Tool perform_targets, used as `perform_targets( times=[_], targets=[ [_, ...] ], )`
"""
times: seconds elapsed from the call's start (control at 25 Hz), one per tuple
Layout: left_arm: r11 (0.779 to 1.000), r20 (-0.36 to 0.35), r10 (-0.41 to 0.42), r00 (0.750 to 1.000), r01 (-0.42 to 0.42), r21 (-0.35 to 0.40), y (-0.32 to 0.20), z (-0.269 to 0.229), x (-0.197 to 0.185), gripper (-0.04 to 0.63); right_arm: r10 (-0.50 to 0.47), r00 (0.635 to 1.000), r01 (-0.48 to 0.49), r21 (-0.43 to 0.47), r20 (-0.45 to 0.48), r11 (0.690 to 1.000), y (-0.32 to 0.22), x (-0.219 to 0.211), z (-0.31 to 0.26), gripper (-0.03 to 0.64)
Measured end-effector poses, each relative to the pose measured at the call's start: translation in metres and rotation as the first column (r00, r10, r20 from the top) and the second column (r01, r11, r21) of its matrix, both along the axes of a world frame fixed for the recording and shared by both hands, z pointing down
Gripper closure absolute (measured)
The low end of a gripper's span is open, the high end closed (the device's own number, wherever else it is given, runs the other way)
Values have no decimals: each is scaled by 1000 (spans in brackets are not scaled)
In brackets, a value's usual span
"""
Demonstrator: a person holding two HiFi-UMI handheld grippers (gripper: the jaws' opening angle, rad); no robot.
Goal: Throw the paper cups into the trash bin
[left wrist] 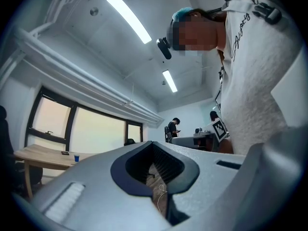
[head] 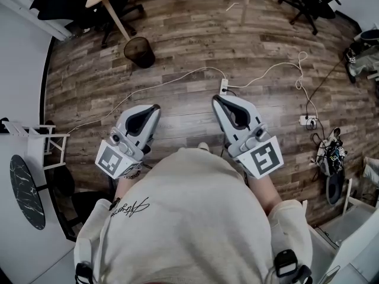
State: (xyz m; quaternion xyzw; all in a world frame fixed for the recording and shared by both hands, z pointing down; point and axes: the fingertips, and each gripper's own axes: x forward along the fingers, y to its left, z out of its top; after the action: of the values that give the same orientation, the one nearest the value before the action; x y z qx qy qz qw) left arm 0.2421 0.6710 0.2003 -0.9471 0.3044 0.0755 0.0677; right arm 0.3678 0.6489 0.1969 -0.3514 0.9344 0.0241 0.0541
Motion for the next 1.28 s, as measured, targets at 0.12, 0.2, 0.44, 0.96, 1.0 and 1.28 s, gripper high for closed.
perform_targets(
  times=[0.12,0.2,0.44,0.96,1.0,1.28],
  targets=[
    [1000,-29,-18,999,18,-9,0,3,6,595,-5,1000,5,-11,-4,1000,-2,11,5,606],
    [999,-34,-30,999,29,-14,0,7,9,595,-7,1000,7,-16,-10,1000,-4,16,11,606],
    [998,-18,-52,998,52,-29,1,14,14,595,-14,1000,14,-17,18,1000,-13,23,18,606],
    [1000,-19,-27,999,27,11,-58,8,13,595,-2,1000,2,-38,-17,999,-62,15,25,606],
    [1000,-20,-22,1000,23,13,-65,8,14,595,2,1000,-2,-43,-8,999,-69,16,26,606],
    [1000,-25,-4,1000,4,11,-120,10,5,595,21,1000,-21,1,0,1000,-125,7,19,606]
  ],
)
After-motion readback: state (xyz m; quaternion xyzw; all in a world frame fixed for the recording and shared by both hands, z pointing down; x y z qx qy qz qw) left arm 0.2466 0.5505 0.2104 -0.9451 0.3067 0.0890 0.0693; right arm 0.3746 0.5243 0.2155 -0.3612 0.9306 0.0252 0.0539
